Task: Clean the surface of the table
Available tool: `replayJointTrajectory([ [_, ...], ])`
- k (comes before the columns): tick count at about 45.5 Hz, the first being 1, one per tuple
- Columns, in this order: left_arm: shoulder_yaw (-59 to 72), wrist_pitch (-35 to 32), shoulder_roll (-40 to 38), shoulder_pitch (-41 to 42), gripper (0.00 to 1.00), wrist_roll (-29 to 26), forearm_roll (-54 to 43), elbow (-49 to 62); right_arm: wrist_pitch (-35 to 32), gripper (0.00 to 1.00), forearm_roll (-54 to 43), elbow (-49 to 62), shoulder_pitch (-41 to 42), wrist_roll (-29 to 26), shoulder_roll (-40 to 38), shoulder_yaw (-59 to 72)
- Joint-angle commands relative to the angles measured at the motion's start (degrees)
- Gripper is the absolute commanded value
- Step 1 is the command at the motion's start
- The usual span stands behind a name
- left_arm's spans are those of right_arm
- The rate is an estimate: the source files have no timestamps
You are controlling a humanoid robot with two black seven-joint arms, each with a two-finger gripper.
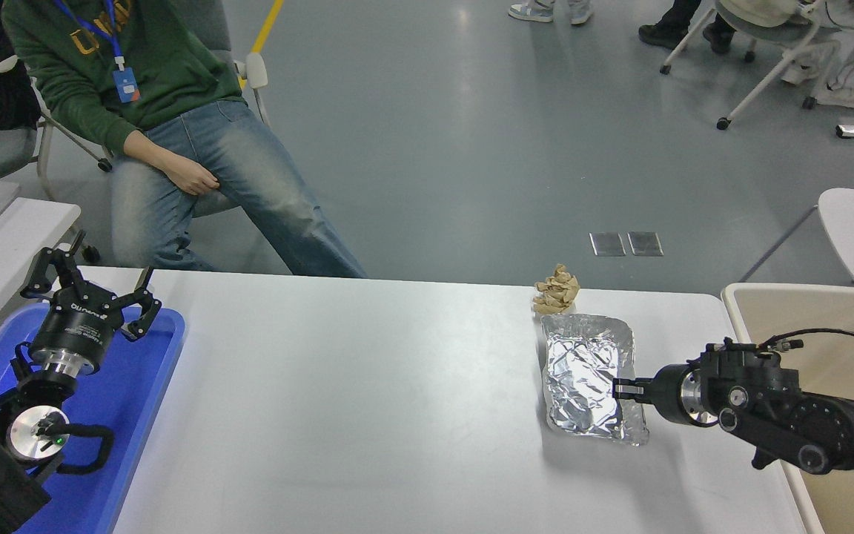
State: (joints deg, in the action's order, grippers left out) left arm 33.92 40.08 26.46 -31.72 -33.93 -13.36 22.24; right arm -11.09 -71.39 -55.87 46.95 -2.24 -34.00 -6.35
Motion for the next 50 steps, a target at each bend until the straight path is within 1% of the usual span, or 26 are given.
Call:
replayJointTrajectory([
  [1,0.0,0.0,0.0,0.0,1.00,0.0,0.0,0.0,-2.4,0.00,5.9,-5.6,2.9,-0.1,-10.6,-0.5],
  [19,0.0,0.0,0.0,0.0,1.00,0.0,0.0,0.0,-8.3,0.00,15.8,-11.3,11.8,-0.1,-27.0,-0.4],
  [26,0.0,0.0,0.0,0.0,1.00,0.0,0.0,0.0,-11.7,0.00,18.7,-16.9,14.7,-0.1,-34.4,-0.4],
  [31,0.0,0.0,0.0,0.0,1.00,0.0,0.0,0.0,-14.7,0.00,19.4,-21.3,16.7,-0.1,-39.7,-0.5],
  [40,0.0,0.0,0.0,0.0,1.00,0.0,0.0,0.0,-21.2,0.00,19.5,-24.5,22.0,-0.1,-47.3,-0.5],
  [46,0.0,0.0,0.0,0.0,1.00,0.0,0.0,0.0,-26.3,0.00,19.5,-24.9,25.8,-0.1,-51.0,-0.5],
  [50,0.0,0.0,0.0,0.0,1.00,0.0,0.0,0.0,-28.2,0.00,19.4,-24.8,27.0,-0.1,-52.4,-0.5],
])
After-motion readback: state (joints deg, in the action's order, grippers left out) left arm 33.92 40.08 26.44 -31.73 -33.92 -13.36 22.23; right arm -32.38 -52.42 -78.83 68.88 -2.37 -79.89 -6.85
